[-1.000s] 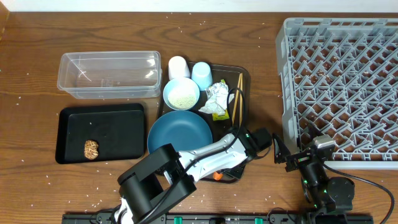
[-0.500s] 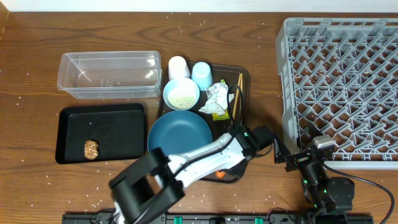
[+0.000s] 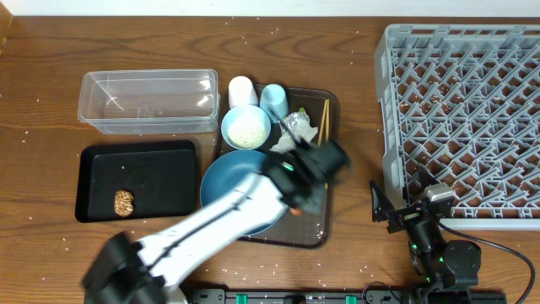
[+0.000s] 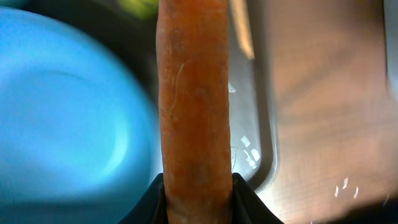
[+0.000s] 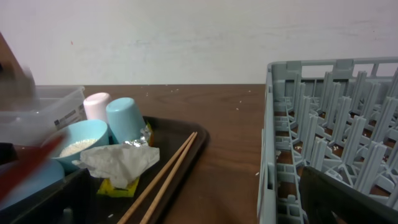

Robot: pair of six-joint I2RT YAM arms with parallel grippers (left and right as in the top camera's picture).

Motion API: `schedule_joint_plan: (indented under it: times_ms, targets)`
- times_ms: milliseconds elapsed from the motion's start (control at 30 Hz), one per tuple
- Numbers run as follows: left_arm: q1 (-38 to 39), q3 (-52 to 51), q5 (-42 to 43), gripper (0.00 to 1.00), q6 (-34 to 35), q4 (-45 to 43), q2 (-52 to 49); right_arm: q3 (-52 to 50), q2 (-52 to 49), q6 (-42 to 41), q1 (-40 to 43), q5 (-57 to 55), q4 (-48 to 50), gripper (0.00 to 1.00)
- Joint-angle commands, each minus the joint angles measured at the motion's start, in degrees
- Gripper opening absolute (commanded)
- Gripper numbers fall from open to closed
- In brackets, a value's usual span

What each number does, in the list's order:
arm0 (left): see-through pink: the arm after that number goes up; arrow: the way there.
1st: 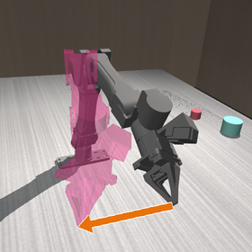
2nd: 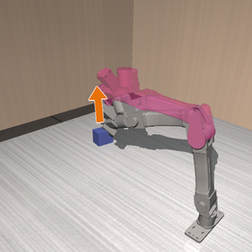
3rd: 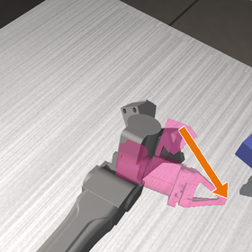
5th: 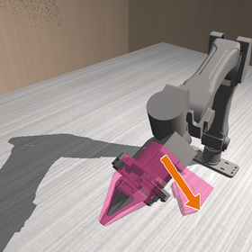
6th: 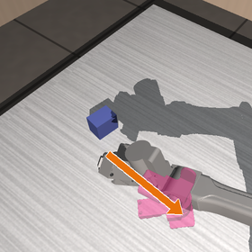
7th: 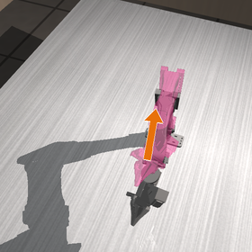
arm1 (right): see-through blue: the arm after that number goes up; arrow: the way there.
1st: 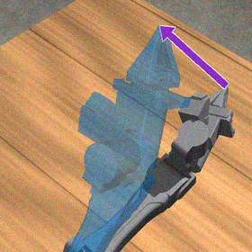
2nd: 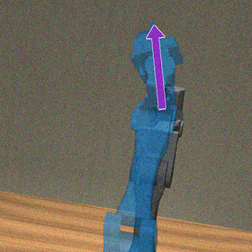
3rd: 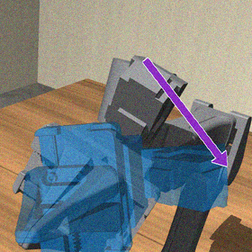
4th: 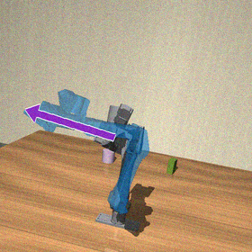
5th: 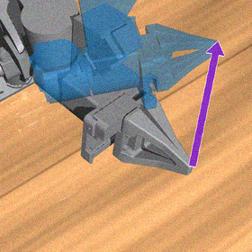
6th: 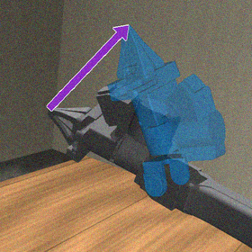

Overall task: Sort waste into correct bins and load items into the dishwasher rack
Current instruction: 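Carry the carrot left and release it onto the black tray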

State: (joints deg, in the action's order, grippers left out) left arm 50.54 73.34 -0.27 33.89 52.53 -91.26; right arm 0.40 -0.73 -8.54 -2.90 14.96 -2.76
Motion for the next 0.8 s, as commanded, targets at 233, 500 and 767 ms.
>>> schedule_joint_plan:
  times_ms: [233, 500, 767]
  targets:
    - [-30.8, 1.3, -4.1, 0.09, 9.2, 8.4, 7.4, -0.1, 0.2, 0.5, -0.5, -0.2, -0.2, 0.99]
    - [-48.8, -4.3, -4.1, 0.08, 19.8, 9.2, 7.4, -0.1, 0.2, 0.5, -0.5, -0.2, -0.2, 0.99]
    - [-56.4, -14.4, -4.1, 0.09, 29.3, 1.2, 7.0, -0.1, 0.2, 0.5, -0.5, -0.2, -0.2, 0.99]
